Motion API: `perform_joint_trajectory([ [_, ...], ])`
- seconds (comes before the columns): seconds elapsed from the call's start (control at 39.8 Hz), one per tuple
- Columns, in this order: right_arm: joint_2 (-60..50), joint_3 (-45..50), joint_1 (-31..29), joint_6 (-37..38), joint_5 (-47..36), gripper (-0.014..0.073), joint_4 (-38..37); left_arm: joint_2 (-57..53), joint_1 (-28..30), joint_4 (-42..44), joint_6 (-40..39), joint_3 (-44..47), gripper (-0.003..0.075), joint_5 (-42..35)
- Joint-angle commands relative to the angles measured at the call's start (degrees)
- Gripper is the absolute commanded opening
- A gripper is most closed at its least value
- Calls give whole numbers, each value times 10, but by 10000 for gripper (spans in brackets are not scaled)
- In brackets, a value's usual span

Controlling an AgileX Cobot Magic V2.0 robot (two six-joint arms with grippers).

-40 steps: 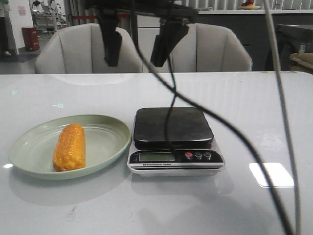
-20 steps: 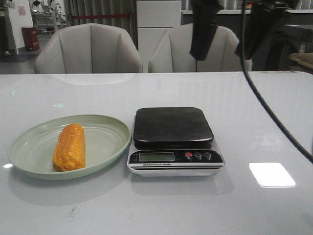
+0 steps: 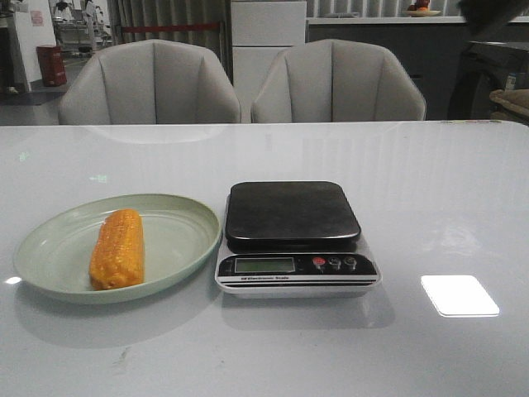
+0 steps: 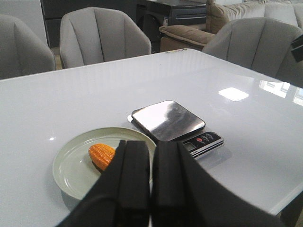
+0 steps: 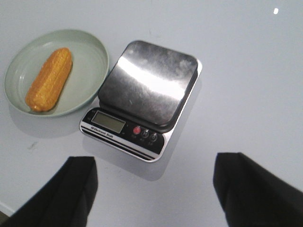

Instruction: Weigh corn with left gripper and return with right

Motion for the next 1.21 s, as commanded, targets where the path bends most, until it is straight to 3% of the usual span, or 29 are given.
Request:
perform_joint_trajectory([
  [0.0,-87,43,-3,-7,-83,603,-18,7,-1,1,-1,-13,113,-46],
  [0.28,-323,212,-3,-7,-210,603,-51,7,-1,1,-1,-13,113,-46],
  [0.48,-377,311,-3,-7,-333,603,-51,7,-1,1,-1,-13,113,-46],
  [0.58,-376,327,-3,-7,-354,596,-51,7,-1,1,-1,-13,113,-46],
  [0.68,-376,322,-3,-7,-360,479,-51,7,-1,1,-1,-13,113,-46],
  [0.8,-376,322,-3,-7,-344,120,-51,7,-1,1,-1,-13,113,-46],
  [0.9,-376,323,-3,-6,-321,171,-51,7,-1,1,-1,-13,113,-46],
  [1.18,-376,327,-3,-6,-310,173,-51,7,-1,1,-1,-13,113,-46],
])
